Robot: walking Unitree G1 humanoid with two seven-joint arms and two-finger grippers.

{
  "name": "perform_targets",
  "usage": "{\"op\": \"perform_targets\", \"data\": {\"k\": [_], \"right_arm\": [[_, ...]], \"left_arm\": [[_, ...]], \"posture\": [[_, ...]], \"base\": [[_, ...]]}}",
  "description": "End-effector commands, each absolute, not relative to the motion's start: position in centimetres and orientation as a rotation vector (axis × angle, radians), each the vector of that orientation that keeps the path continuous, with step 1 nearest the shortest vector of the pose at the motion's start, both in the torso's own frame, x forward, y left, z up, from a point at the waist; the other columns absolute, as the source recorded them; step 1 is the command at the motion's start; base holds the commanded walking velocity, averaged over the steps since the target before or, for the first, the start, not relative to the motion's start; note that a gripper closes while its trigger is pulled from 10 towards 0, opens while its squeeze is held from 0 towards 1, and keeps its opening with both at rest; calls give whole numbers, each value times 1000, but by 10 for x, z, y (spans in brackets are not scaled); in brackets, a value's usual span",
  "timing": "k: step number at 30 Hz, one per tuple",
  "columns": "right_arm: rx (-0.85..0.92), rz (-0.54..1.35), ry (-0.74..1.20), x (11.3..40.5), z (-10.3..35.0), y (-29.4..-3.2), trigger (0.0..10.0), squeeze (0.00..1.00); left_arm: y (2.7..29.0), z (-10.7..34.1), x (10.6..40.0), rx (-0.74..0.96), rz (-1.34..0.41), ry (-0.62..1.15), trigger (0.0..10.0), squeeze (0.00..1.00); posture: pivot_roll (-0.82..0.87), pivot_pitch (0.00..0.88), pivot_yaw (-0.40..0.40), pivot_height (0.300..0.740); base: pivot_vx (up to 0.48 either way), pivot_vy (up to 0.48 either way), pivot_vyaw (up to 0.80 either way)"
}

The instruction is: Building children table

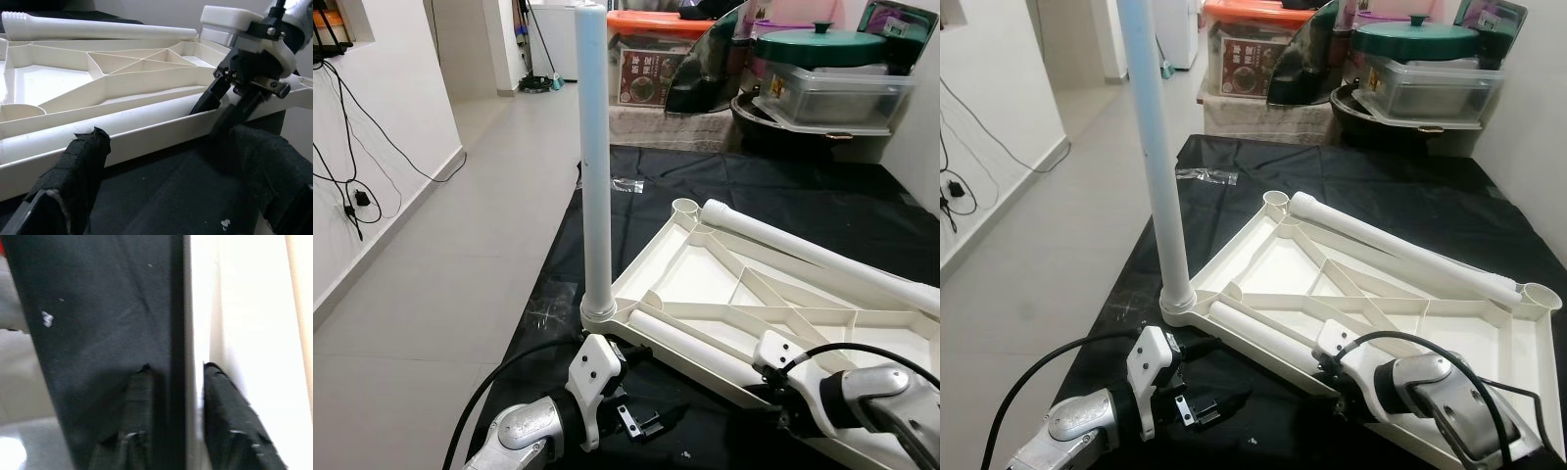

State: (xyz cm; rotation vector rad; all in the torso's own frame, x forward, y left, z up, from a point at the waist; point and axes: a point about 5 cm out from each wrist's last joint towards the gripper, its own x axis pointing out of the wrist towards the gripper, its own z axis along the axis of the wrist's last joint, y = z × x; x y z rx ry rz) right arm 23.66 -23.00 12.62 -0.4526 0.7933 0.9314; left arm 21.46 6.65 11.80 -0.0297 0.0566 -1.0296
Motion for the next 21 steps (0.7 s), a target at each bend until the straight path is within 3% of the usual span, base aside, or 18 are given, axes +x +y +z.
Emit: {"op": "perform_targets", "data": {"k": [1,6,14,18,21], "right_arm": [[-524,872,810,242,130,-242,0,0],[-560,866,811,246,133,-246,0,0],[-763,849,861,260,140,-271,0,0],[-963,794,950,272,140,-297,0,0],[-1018,759,982,278,142,-309,0,0]], "left_arm": [[65,114,215,-21,-1028,70,10000,0],[64,114,215,-17,-1028,69,10000,0],[62,115,218,-10,-1022,61,10000,0],[61,114,218,-8,-1021,60,10000,0],[61,114,218,-7,-1020,59,10000,0]], "posture": [[146,0,-77,740],[146,0,-77,740],[146,0,-85,740],[146,0,-85,740],[152,0,-93,740]], "base": [[0,0,0],[0,0,0],[0,0,0],[0,0,0],[0,0,0]]}}
